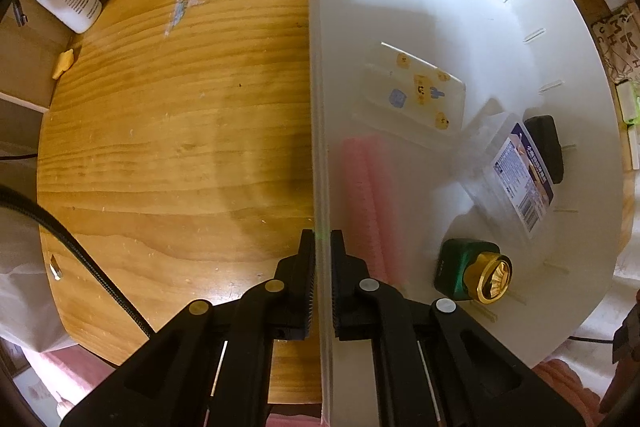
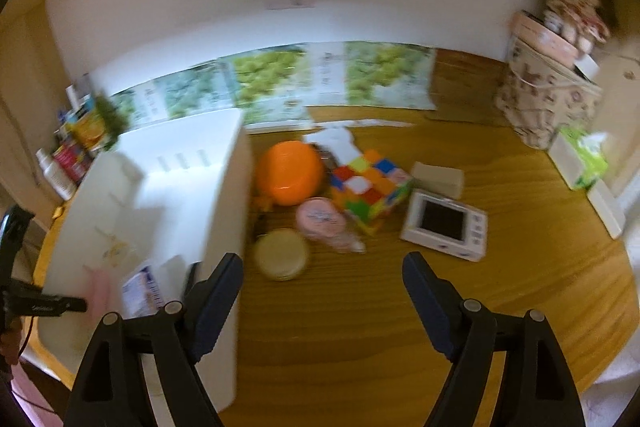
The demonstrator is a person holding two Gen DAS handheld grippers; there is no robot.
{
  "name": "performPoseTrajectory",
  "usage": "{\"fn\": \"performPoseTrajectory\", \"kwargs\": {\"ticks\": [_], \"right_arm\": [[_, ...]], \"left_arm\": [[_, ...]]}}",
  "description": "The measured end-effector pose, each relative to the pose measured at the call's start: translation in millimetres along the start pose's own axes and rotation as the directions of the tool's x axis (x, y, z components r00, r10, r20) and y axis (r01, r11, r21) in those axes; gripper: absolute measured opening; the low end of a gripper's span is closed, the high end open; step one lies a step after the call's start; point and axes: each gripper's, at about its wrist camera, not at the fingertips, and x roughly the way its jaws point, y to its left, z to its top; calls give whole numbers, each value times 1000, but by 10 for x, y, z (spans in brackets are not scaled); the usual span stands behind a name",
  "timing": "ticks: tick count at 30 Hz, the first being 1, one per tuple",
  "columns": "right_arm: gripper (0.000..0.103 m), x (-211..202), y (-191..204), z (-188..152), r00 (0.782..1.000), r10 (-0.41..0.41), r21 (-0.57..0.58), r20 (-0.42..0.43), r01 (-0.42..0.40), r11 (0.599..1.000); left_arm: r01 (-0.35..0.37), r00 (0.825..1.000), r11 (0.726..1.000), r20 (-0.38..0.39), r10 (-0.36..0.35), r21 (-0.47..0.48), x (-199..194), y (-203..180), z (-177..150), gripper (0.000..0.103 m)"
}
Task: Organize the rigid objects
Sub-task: 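Withdraw the right tool from the tray toward the table items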
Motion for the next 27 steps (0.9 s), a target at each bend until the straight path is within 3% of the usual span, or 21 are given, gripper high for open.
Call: {"fn": "performPoseTrajectory", "kwargs": {"ticks": [10, 17, 21, 27], "right_arm": [[88, 203, -571, 83, 995, -86, 104, -50, 91, 990], [89, 441, -843, 96, 991, -78, 158, -111, 95, 983], [103, 610, -954, 113, 986, -70, 172, -150, 96, 980], [102, 853, -1051, 149, 978, -71, 152, -197, 102, 983]], "left_arm": [[-19, 1000, 999, -14, 18, -31, 43, -46, 54, 6], [-35, 999, 997, -21, 33, -74, 137, -71, 98, 7], [-49, 999, 995, -20, 47, -91, 151, -99, 138, 7], [-69, 997, 990, -29, 66, -119, 184, -146, 191, 7]]}}
